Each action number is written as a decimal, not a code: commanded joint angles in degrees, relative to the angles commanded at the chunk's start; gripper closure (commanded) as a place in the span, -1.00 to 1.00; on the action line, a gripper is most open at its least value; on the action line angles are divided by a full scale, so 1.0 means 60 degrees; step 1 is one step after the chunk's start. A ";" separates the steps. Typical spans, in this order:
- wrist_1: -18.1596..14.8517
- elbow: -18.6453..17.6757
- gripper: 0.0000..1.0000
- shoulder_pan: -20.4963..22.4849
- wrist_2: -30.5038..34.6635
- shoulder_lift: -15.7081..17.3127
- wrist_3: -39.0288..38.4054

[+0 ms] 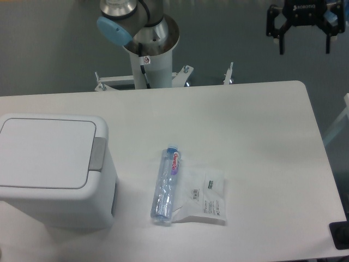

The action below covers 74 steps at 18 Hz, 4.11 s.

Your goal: Open the trash can

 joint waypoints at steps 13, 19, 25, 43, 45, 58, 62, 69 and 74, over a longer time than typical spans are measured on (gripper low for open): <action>0.0557 -0.0073 -1.00 -0.1522 -0.0322 -0.0146 -0.4319; 0.0571 -0.0351 -1.00 -0.2664 -0.0308 -0.0132 -0.6778; 0.0790 -0.0351 -1.00 -0.3778 -0.0614 -0.0220 -0.9019; 0.2212 -0.0381 -1.00 -0.5990 -0.0923 -0.1318 -1.2378; 0.2212 -0.0381 -1.00 -0.6152 -0.0908 -0.1435 -1.2378; 0.2226 -0.0352 -1.00 -0.6299 -0.0908 -0.1597 -1.2363; 0.2227 -0.0337 -1.00 -0.6387 -0.0908 -0.1728 -1.2363; 0.2241 -0.0307 -1.00 -0.6387 -0.0923 -0.1758 -1.2363; 0.2285 -0.0366 -1.00 -0.6401 -0.0908 -0.1772 -1.2363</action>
